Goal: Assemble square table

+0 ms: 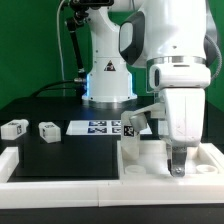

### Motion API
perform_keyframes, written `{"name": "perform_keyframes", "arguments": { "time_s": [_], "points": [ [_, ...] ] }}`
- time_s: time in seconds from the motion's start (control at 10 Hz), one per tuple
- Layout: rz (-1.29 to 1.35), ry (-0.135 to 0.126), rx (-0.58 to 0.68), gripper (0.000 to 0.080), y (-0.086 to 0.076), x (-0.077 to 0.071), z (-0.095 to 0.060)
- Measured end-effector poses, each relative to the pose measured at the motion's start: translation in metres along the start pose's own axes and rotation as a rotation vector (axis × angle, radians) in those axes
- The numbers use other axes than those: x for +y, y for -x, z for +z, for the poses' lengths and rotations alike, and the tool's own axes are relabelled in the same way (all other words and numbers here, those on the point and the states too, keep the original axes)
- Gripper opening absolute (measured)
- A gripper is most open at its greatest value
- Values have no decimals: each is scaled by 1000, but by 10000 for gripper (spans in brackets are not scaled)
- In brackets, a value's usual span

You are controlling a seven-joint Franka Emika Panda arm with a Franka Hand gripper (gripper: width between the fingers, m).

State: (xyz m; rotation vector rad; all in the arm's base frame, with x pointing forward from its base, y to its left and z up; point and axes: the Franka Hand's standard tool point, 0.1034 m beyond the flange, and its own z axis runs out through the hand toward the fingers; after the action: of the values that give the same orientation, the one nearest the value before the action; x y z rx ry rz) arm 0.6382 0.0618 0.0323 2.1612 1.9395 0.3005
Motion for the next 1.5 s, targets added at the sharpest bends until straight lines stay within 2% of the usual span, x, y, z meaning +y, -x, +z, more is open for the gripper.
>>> {"name": "perform_keyframes", "arguments": {
  "time_s": [0.1,0.2,0.8,0.9,1.0,1.1,1.2,1.3,1.5],
  "points": [
    [0,0,0,568,0,0,0],
    [1,0,0,633,1,0,0],
    [4,0,-1,649,2,1,0],
    [18,-4,-13,649,9,5,-12],
    [59,-10,-31,649,22,9,-40],
    [79,-18,-46,649,32,12,-59],
    [140,-14,-57,649,39,20,-71],
    [191,-4,-57,649,35,23,-73],
    [223,-9,-58,649,37,20,-70]
  ]
}}
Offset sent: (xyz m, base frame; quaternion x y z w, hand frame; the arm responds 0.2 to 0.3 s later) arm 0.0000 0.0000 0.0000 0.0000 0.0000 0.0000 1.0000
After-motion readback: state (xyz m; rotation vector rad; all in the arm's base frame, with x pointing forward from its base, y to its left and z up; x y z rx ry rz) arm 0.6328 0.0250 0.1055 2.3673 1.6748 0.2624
